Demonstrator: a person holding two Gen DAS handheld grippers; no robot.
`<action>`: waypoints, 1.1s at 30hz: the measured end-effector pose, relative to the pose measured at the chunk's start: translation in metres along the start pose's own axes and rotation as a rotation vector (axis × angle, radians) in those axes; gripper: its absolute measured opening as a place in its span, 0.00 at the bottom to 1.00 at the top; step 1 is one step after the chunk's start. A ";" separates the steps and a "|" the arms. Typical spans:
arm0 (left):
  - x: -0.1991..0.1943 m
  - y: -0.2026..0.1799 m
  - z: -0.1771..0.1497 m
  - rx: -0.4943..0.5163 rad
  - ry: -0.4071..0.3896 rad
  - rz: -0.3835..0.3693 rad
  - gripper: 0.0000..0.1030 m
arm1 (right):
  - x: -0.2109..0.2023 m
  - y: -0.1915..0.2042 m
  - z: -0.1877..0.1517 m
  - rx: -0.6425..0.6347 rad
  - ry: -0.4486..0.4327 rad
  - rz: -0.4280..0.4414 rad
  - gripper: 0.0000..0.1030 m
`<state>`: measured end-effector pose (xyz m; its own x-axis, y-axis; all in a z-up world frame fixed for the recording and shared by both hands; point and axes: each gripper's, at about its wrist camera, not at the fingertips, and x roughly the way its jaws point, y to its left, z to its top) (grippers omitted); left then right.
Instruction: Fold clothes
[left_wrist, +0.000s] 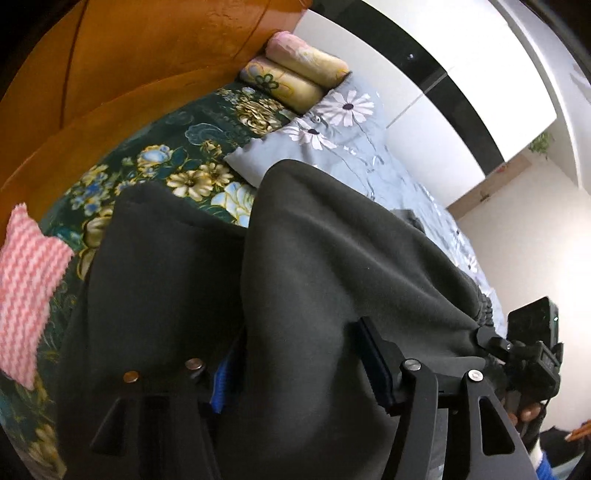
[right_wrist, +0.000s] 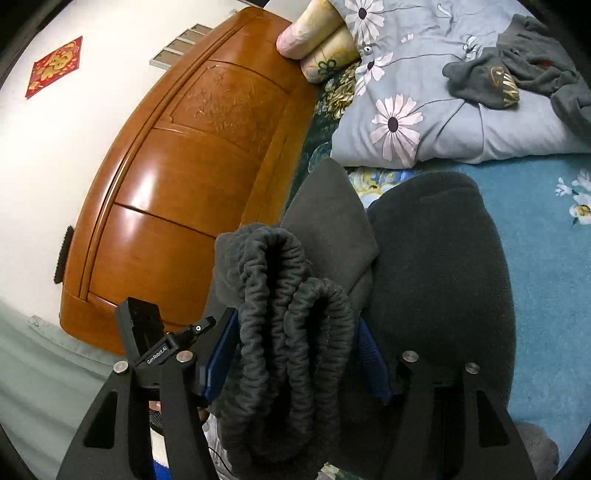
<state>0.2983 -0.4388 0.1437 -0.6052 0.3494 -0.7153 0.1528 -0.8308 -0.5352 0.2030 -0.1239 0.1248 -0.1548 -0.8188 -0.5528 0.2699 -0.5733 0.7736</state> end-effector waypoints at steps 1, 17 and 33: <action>-0.005 -0.003 0.000 0.011 0.000 0.016 0.62 | -0.002 0.003 0.000 -0.004 0.003 -0.006 0.64; -0.062 -0.057 -0.017 0.117 -0.241 0.229 0.64 | -0.064 0.082 -0.005 -0.293 -0.145 -0.071 0.67; 0.009 -0.060 -0.038 0.223 -0.152 0.300 0.66 | 0.006 0.084 -0.033 -0.440 -0.080 -0.164 0.67</action>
<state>0.3135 -0.3688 0.1519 -0.6708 0.0233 -0.7413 0.1765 -0.9658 -0.1901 0.2557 -0.1757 0.1764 -0.2970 -0.7279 -0.6180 0.6103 -0.6425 0.4634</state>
